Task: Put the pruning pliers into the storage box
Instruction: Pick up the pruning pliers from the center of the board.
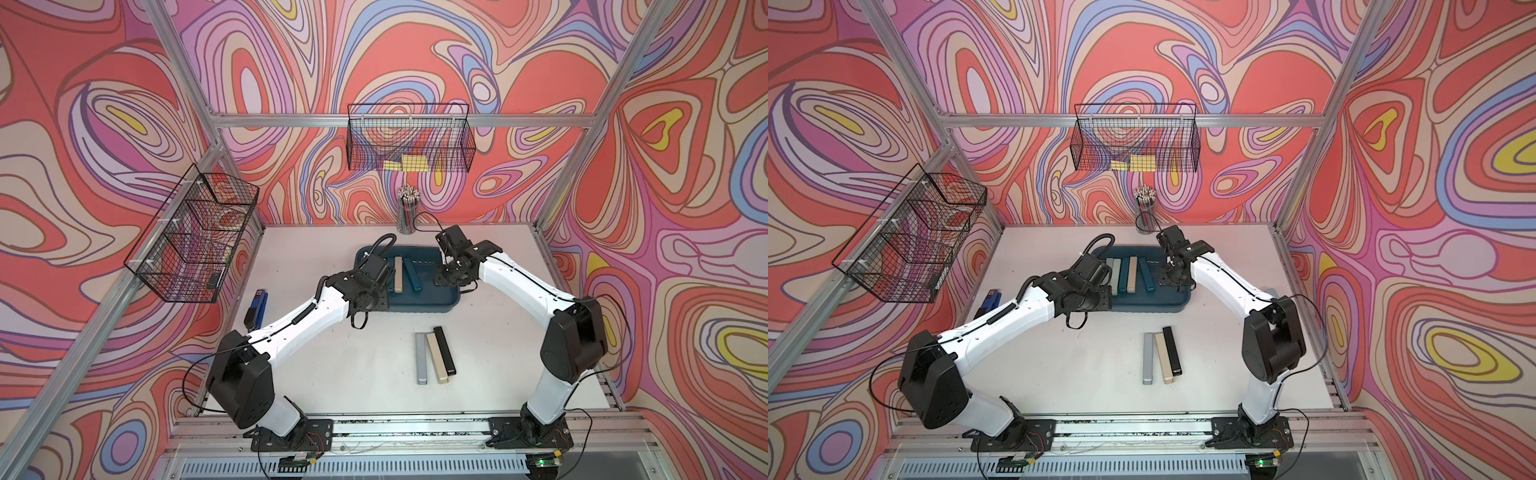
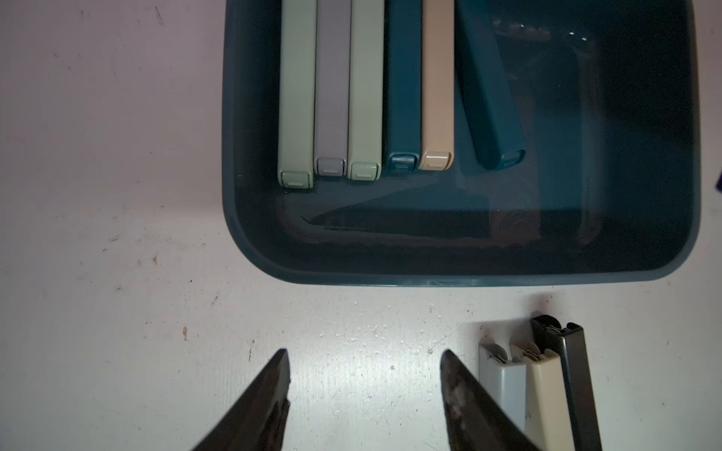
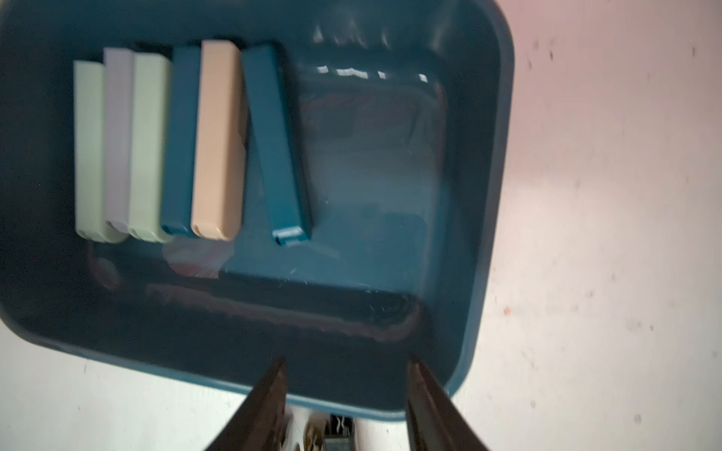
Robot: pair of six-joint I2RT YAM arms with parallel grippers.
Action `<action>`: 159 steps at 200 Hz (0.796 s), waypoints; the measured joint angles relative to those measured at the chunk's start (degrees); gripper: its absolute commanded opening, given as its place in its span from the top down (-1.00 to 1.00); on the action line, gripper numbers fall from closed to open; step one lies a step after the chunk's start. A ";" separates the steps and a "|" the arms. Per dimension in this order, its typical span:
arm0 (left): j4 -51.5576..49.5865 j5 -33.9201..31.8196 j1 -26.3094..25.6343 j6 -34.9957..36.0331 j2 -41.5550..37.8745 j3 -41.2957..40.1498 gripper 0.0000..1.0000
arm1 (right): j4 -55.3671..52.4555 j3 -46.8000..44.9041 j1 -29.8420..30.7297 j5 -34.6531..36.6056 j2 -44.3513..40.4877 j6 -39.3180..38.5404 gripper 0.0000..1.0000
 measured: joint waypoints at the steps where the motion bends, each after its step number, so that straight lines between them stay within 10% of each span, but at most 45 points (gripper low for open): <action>1: 0.07 0.04 0.00 0.02 0.09 0.00 -0.27 | -0.07 -0.22 0.02 0.00 -0.15 0.00 -0.10; 159: 1.09 1.53 0.15 -0.04 3.67 0.63 -0.27 | 5.27 -30.08 13.25 -5.33 -18.10 10.25 -0.18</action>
